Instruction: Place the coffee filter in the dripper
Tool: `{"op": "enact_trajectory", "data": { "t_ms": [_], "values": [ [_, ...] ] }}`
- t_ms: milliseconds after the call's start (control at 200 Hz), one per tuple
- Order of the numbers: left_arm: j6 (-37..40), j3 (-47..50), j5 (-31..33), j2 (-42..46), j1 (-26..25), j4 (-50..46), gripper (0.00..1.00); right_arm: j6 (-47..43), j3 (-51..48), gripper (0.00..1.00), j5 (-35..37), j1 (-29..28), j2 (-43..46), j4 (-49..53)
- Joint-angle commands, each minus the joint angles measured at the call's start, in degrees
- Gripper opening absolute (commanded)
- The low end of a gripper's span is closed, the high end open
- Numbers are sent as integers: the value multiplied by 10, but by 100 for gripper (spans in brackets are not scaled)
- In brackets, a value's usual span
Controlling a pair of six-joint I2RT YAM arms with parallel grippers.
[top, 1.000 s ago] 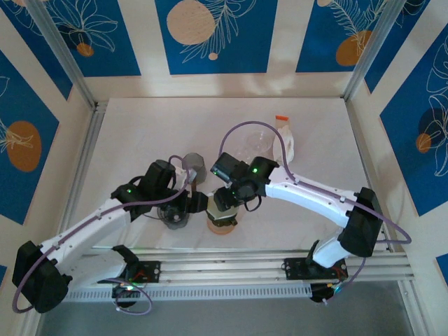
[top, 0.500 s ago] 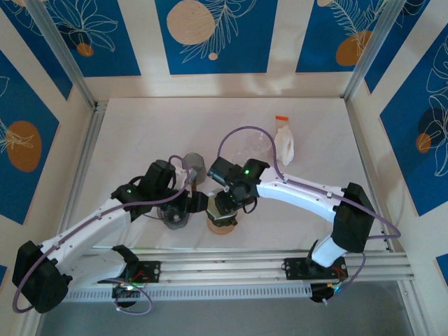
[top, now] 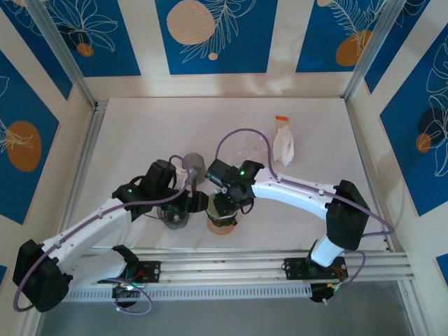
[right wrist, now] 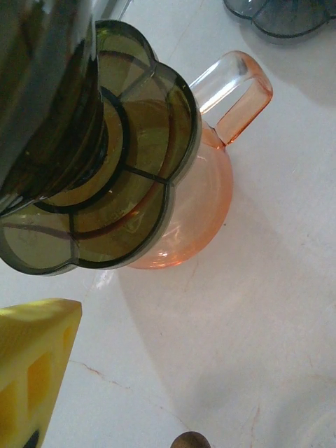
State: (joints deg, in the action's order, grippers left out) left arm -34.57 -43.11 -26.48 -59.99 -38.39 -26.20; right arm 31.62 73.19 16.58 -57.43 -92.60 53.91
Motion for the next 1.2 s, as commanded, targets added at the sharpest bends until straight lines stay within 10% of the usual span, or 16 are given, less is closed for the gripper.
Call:
{"op": "enact_trajectory", "data": {
  "t_ms": [0, 655, 1196],
  "values": [
    [-6, 9, 3, 2, -5, 3, 76, -2, -16, 57, 13, -5, -12, 2],
    [-2, 9, 15, -11, -5, -9, 76, 10, 12, 58, 31, -11, 36, 25],
    [-12, -3, 19, -5, -4, -6, 78, 69, -46, 57, 103, -43, 272, 21]
  ]
}}
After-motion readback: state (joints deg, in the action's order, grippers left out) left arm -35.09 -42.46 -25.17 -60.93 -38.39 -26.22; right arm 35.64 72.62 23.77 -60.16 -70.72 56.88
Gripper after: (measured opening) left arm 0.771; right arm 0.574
